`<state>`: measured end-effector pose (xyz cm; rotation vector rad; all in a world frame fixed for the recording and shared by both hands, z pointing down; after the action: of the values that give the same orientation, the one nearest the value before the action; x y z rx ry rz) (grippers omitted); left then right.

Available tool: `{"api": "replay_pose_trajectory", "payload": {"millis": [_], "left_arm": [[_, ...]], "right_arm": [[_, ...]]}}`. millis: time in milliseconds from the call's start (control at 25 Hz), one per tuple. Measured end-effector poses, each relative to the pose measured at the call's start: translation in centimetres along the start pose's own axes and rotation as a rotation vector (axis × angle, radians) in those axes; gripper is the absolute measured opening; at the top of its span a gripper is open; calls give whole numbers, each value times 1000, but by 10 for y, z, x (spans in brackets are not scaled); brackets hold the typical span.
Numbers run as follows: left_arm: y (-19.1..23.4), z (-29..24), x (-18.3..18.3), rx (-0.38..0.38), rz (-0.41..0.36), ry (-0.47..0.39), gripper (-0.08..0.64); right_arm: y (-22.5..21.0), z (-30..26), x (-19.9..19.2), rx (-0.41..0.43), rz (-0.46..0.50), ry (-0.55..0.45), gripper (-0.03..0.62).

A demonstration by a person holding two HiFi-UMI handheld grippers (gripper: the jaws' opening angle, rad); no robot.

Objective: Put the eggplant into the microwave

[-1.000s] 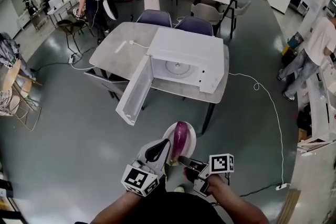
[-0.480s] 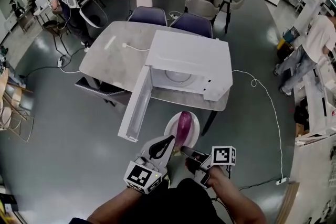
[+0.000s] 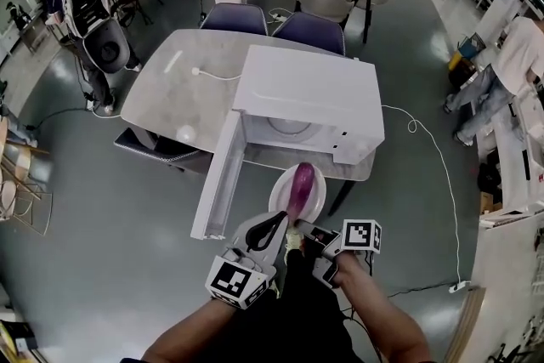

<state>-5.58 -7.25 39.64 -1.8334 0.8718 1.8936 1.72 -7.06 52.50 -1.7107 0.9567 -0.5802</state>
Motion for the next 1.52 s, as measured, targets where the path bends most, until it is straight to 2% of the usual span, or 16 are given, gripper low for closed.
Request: {"api": "replay_pose_trajectory", "payload": {"millis": [320,680,1000,1520], "left_arm": [[32,-45,-12,30,3,-8,9],[79,-96,-35,82,20,31,9],[115,-124,-61,128,41,66,9],[136,-154,-83,130,52,88,9]], "right_arm": [[-22,-37,45,-7,-22,49,23],[-61,-87,102,-40,-93,53,23],[-92,-128,149,-41,-163,9,23],[-124,-169,197,-49,-235,-61,25]]}}
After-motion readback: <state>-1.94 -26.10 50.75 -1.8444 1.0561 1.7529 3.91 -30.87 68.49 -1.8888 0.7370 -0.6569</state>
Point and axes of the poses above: the fingertips, and each gripper's own axes: z backward along the fingers, y to its left, x out of its top, the point moved 2 cm from there along z, backward along the fingers, and after that the axes turned 2 degrees about -z, right-handed, at the moved point
